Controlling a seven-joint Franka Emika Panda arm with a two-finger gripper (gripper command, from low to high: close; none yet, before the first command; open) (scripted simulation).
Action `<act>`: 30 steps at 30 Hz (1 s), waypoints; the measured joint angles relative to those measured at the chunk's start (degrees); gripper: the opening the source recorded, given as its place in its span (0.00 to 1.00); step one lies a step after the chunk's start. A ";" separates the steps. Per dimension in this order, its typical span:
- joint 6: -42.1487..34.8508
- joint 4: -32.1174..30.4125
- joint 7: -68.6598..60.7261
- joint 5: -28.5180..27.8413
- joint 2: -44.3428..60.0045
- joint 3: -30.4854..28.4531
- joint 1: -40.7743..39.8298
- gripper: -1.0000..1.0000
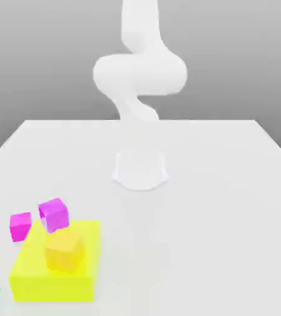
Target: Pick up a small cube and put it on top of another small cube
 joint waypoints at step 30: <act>36.80 -19.75 9.22 16.86 58.73 -6.47 -32.96 0.00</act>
